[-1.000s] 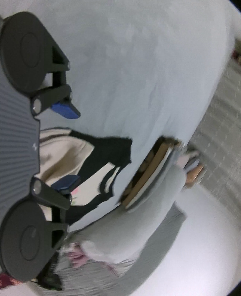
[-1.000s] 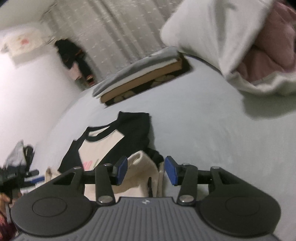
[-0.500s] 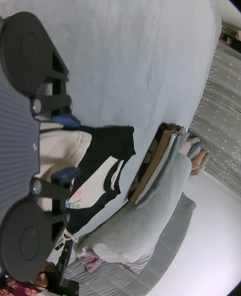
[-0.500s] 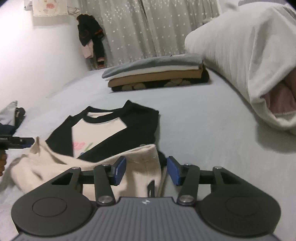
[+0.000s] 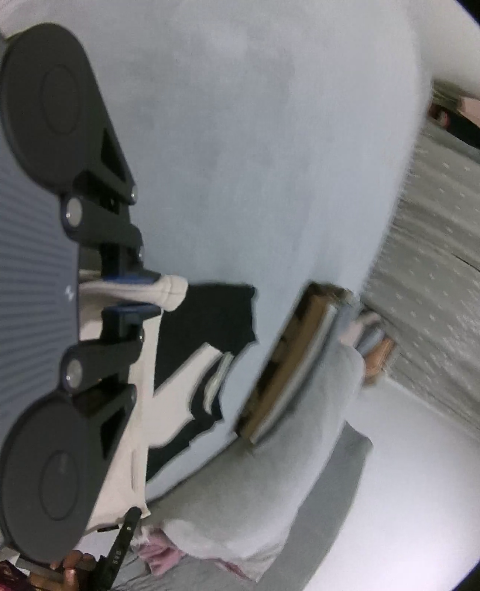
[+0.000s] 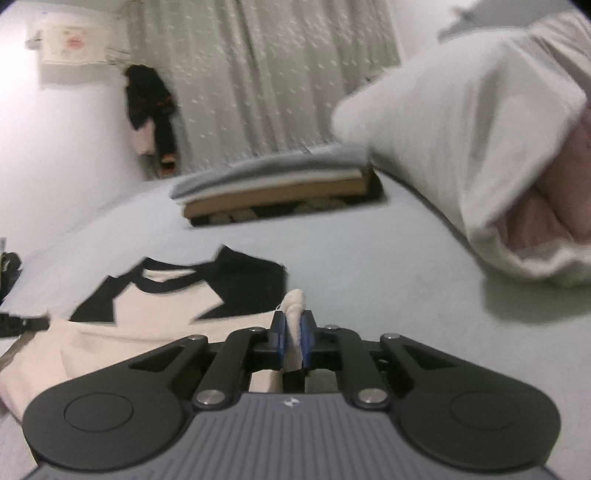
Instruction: Fold clothes
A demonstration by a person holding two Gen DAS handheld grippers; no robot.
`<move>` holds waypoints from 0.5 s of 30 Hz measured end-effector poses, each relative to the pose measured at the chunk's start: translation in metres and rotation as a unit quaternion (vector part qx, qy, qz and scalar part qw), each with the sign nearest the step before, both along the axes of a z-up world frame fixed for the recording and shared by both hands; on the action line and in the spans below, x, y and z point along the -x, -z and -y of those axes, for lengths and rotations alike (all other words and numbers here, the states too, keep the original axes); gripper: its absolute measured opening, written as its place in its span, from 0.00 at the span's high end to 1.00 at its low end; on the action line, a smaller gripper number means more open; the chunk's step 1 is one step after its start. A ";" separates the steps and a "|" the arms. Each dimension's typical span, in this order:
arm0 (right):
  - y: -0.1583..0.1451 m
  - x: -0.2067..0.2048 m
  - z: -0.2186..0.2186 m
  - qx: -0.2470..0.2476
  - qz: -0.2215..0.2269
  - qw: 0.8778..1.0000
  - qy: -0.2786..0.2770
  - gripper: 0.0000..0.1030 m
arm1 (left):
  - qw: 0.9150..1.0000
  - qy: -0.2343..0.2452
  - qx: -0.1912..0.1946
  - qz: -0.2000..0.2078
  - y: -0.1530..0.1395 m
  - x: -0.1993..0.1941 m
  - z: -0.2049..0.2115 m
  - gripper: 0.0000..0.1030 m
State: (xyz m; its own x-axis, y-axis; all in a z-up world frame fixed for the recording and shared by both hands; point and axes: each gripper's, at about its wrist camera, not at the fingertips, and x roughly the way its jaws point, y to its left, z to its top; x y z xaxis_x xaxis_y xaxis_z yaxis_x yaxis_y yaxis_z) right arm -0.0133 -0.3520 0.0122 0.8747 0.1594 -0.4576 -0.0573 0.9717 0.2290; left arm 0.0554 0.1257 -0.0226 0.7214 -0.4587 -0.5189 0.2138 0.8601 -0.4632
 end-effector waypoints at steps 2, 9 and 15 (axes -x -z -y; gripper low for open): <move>0.009 -0.005 0.000 -0.007 -0.020 1.000 0.004 0.90 | 1.000 0.000 0.006 -0.005 0.003 -0.001 0.000 0.87; 0.008 -0.002 0.007 -0.066 -0.033 0.997 0.005 0.66 | 0.998 -0.003 0.062 -0.020 0.006 -0.003 -0.011 0.73; 0.011 -0.007 -0.008 -0.019 -0.031 0.999 0.015 0.70 | 1.000 -0.007 0.027 -0.008 0.005 0.000 0.001 0.82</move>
